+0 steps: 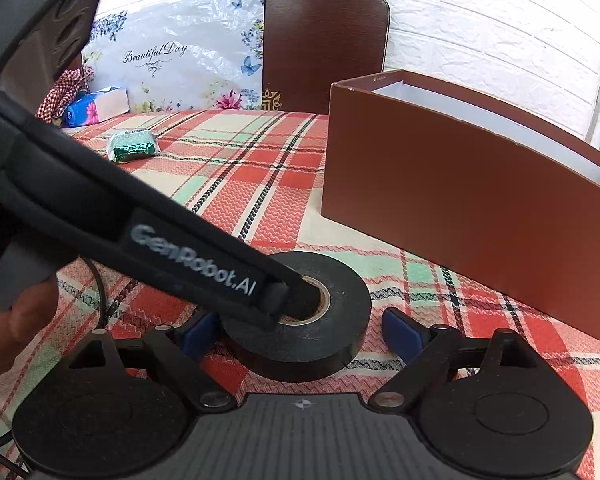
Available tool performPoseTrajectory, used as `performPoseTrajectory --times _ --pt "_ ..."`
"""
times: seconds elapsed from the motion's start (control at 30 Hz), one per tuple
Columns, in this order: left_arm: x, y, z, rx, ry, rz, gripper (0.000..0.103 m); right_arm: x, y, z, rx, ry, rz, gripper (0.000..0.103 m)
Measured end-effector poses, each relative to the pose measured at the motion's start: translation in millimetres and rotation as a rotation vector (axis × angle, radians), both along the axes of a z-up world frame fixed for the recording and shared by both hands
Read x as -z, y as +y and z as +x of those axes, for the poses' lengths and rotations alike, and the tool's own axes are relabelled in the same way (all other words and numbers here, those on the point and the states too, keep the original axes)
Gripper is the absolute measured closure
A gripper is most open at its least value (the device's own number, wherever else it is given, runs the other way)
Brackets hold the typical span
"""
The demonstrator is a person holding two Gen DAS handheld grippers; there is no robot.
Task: Organize objects
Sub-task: 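Lift the black tape with the left gripper over the brown box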
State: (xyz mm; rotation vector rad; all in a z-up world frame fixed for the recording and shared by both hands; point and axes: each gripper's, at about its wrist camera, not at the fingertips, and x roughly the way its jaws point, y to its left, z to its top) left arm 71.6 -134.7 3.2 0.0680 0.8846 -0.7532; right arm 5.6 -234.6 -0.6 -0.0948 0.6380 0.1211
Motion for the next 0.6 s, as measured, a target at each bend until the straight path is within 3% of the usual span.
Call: performPoseTrajectory --times 0.03,0.27,0.43,0.6 --pt "0.8 -1.2 0.8 0.006 0.001 0.003 0.07 0.2 0.5 0.1 -0.007 0.001 0.003 0.026" --pt "-13.9 1.8 -2.4 -0.017 -0.012 -0.017 0.072 -8.0 -1.2 -8.8 -0.021 -0.071 0.014 0.026" --pt "-60.9 -10.2 -6.1 -0.004 -0.133 -0.054 0.072 -39.5 -10.2 -16.5 0.011 -0.236 -0.004 0.026" --pt "-105.8 -50.2 4.2 0.032 -0.246 -0.093 0.071 -72.4 -39.4 -8.8 0.085 -0.381 -0.049 0.026"
